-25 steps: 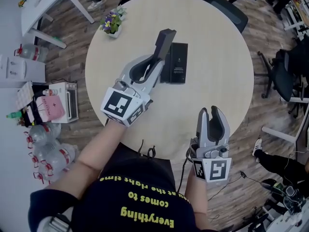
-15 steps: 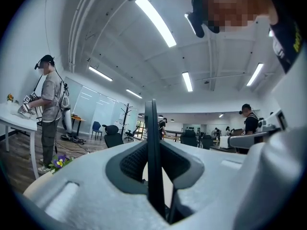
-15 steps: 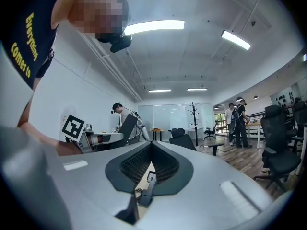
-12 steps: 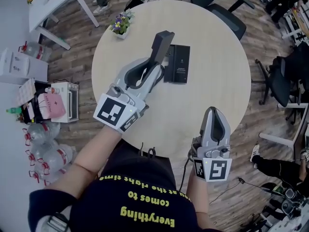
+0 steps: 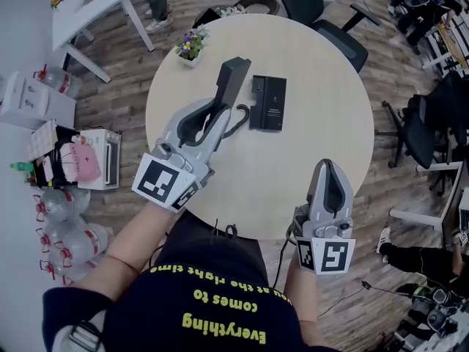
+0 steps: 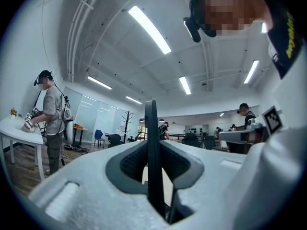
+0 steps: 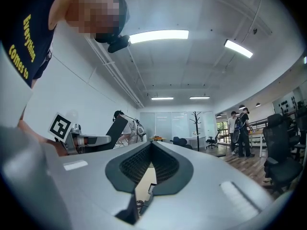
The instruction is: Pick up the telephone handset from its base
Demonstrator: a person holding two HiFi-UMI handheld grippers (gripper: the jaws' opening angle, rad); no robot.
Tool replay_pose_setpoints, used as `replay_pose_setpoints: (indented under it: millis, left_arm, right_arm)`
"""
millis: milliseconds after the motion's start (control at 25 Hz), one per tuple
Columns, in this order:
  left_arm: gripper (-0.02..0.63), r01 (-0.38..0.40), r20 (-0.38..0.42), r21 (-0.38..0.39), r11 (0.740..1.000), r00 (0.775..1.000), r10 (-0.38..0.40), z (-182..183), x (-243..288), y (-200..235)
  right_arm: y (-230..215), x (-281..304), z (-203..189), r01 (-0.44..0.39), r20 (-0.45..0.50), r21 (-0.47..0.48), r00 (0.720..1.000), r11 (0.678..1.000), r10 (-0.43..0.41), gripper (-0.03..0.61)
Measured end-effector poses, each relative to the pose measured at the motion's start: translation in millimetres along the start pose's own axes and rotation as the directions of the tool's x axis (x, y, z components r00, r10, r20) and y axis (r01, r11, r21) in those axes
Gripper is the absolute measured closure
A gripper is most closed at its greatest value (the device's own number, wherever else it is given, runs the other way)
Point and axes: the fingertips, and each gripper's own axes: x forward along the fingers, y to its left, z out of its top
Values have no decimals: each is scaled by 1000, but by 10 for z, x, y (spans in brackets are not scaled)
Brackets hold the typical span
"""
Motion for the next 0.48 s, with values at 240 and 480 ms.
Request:
replay_pose_setpoints:
  millis: [240,480]
  left_arm:
    - [535,-14,8,8,1000,1000,14,55,-173,-50]
    - [535,-8,0,15,1000,1000,8,6,-279,-127]
  right_arm:
    - [63,-13,138,-16,18,-17,1000,1000,16,568]
    - [-12,-5,236,-13,32,-34,999,999,15,568]
